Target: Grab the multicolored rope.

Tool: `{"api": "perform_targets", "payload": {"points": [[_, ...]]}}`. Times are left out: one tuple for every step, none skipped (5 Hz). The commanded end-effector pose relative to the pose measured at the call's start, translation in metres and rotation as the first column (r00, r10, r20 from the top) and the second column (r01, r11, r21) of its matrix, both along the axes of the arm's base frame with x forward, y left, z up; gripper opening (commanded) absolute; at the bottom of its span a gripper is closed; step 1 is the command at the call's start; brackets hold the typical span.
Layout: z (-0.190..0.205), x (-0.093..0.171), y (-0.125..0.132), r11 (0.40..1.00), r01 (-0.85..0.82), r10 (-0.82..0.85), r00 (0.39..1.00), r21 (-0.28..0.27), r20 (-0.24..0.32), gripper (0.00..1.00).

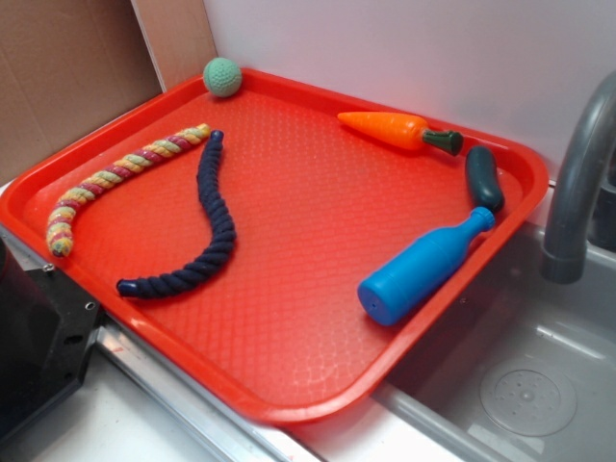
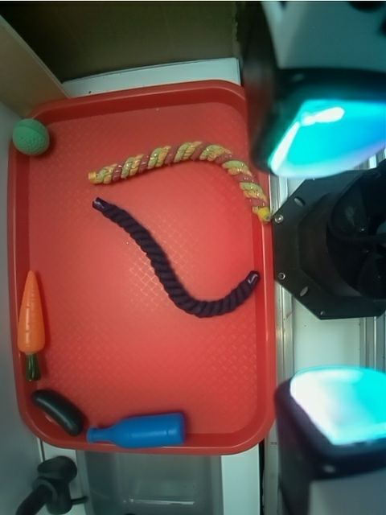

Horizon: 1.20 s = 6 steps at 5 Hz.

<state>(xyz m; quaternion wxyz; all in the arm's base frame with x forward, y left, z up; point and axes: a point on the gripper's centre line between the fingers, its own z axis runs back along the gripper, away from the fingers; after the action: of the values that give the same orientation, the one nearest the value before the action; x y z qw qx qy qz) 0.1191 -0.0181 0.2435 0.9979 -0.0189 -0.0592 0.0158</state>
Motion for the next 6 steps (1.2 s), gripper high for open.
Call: {"api": "perform_targets", "payload": {"points": [[0.000,0.000,0.000,1.000,0.000,0.000,1.000,0.000,0.000,1.00],[-0.039,0.013,0.047,0.979,-0.205,0.203,0.970,-0.008,-0.131,1.00],[-0.063,0.010,0.073,0.945,-0.328,0.328,0.944,-0.003,-0.023,1.00],[-0.102,0.001,0.101,0.866,-0.500,0.500,0.866,-0.020,0.019,1.00],[-0.138,0.000,0.112,0.858,-0.508,0.510,0.860,-0.074,0.010,1.00],[-0.160,0.000,0.118,0.856,-0.512,0.513,0.858,-0.069,-0.013,1.00]]}}
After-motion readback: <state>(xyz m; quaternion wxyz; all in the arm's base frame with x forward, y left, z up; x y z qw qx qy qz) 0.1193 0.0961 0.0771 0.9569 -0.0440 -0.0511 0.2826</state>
